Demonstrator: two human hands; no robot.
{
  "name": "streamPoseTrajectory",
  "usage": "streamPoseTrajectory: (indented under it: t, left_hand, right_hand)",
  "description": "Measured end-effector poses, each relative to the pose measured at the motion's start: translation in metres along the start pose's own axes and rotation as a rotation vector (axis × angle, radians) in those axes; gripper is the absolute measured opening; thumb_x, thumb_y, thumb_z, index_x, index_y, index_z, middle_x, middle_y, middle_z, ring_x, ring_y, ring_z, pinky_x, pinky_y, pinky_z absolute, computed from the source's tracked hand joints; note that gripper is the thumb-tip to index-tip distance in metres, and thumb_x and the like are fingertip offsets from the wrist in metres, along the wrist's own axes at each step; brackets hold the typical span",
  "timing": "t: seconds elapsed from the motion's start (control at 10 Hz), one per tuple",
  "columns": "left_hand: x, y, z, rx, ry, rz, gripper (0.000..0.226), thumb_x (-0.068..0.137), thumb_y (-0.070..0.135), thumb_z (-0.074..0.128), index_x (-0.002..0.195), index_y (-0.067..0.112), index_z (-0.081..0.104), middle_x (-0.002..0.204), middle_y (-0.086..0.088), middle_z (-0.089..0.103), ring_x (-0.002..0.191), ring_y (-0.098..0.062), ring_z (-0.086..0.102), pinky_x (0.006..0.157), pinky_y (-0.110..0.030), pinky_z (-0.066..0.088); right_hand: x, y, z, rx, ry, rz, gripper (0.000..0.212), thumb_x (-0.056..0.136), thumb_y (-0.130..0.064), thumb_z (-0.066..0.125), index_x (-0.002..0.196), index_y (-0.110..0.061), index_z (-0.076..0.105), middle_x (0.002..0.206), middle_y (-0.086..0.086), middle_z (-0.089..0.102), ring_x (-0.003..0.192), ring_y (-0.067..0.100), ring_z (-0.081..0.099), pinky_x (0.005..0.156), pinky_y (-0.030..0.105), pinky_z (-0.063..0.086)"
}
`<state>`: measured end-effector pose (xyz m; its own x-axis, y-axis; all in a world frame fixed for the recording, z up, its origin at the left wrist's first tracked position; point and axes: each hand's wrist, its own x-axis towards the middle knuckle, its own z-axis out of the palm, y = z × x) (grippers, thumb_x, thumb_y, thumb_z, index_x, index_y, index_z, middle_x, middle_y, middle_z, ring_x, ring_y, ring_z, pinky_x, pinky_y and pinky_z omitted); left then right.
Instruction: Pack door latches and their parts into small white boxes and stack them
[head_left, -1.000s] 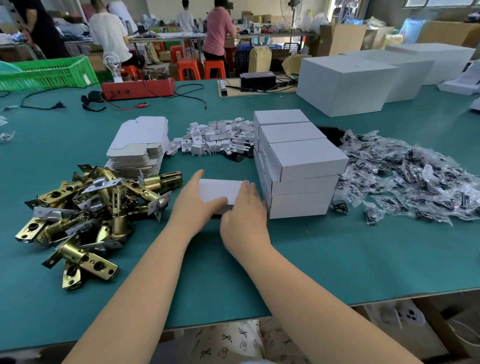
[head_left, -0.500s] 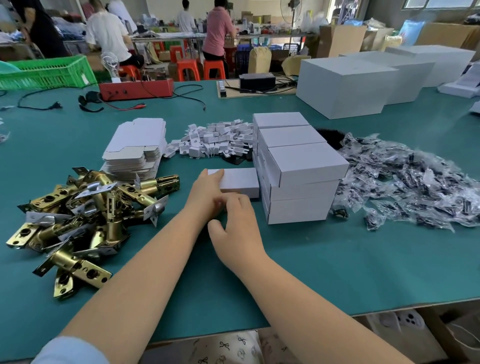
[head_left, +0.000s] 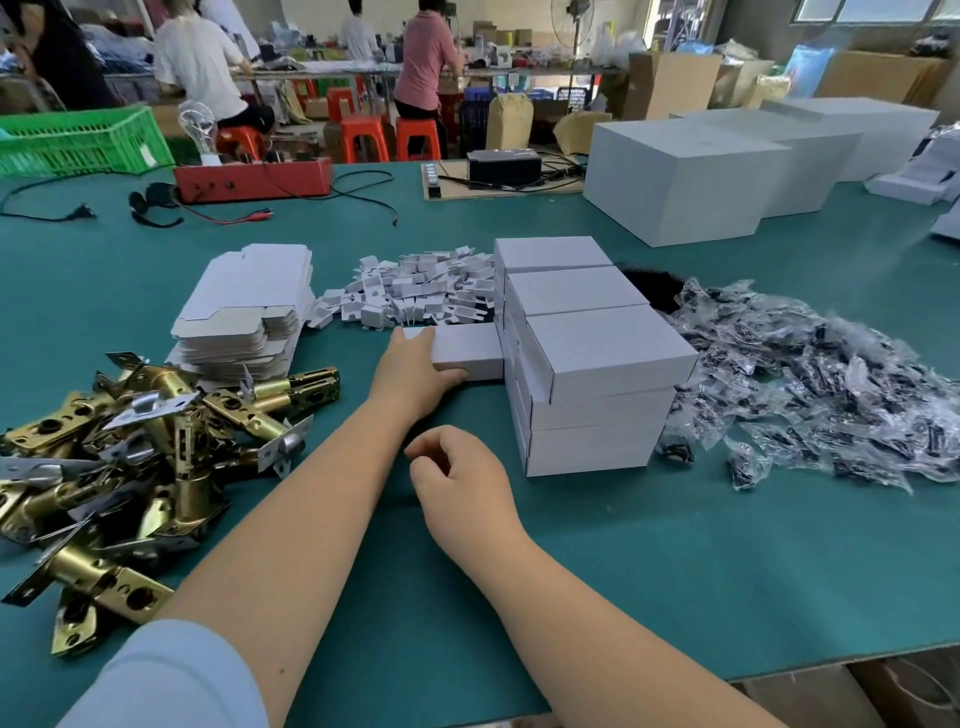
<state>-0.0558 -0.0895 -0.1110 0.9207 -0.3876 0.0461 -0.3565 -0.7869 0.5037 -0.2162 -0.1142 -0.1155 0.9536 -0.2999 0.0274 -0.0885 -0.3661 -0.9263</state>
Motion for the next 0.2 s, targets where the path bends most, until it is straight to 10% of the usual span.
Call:
streamPoseTrajectory:
  t: [0.2]
  left_hand:
    - [0.004, -0.004, -0.015, -0.077, -0.034, -0.001, 0.067, 0.088, 0.028, 0.058, 0.149, 0.016, 0.033, 0.151, -0.013, 0.035, 0.134, -0.031, 0.038, 0.104, -0.035, 0.034]
  right_hand:
    - [0.001, 0.000, 0.002, -0.079, -0.049, 0.003, 0.021, 0.086, -0.018, 0.045, 0.078, -0.036, 0.053, 0.075, -0.019, 0.055, 0.070, -0.006, 0.050, 0.059, 0.013, 0.036]
